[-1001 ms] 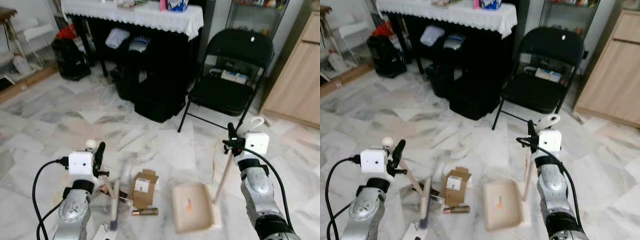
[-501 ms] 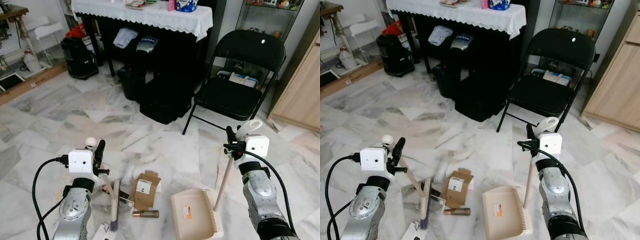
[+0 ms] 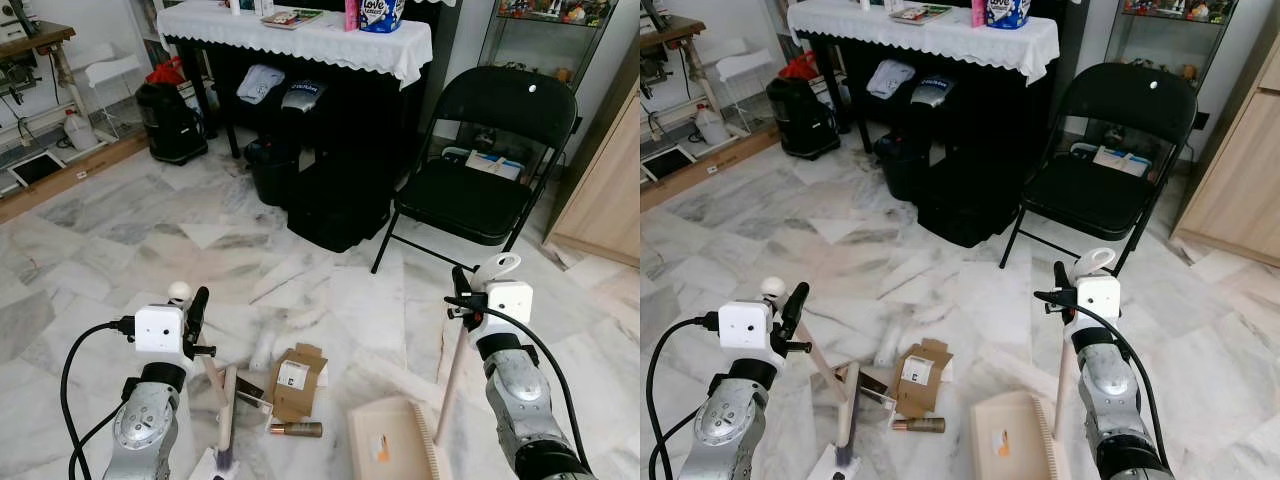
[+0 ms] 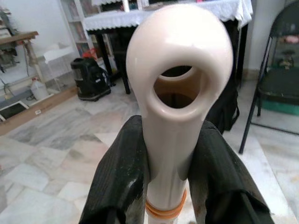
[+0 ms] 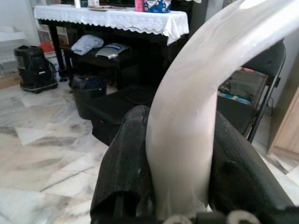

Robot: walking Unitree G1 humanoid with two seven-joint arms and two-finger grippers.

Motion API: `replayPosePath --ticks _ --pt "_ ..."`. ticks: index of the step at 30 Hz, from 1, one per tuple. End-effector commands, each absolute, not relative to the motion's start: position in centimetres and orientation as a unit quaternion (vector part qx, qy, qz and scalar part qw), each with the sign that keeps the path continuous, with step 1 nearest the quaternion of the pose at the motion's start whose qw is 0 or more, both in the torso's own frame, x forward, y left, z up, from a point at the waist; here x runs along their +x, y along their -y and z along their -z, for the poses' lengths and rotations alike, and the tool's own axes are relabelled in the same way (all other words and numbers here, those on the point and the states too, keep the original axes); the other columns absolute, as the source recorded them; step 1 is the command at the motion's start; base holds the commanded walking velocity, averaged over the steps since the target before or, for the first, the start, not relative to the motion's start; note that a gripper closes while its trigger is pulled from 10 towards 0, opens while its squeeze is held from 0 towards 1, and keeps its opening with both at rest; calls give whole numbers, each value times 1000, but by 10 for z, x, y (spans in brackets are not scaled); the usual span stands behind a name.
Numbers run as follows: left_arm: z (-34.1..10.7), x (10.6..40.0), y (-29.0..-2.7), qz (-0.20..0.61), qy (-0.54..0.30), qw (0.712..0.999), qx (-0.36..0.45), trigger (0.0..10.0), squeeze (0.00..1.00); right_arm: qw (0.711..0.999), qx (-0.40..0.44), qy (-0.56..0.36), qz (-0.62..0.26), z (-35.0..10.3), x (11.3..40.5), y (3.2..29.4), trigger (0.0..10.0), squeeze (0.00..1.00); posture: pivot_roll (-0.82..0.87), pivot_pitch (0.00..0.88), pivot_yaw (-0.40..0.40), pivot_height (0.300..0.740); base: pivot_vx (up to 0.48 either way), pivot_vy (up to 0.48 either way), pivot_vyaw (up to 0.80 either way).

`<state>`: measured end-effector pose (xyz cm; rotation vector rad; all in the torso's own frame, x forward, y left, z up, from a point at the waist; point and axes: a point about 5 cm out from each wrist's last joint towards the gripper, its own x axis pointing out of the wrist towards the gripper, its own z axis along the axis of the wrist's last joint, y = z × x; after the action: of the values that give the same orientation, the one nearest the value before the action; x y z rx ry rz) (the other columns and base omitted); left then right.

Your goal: Sweep floor

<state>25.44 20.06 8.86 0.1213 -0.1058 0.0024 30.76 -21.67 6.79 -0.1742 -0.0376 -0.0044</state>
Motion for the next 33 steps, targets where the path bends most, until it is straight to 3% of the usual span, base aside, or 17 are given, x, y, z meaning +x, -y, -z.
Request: replayPosePath --ticks 1,21,33 --pt "-100 254 -207 -2 73 995 70 10000 0 995 -92 48 -3 -80 315 213 10000 0 70 32 96 740 0 0 0" --pt "-121 246 -218 41 68 991 104 10000 0 988 -134 65 -41 -80 326 178 10000 0 124 112 235 740 0 0 0" --pt "-133 239 -226 50 66 990 113 10000 0 982 -166 88 -35 -89 331 179 10000 0 140 135 258 740 0 0 0"
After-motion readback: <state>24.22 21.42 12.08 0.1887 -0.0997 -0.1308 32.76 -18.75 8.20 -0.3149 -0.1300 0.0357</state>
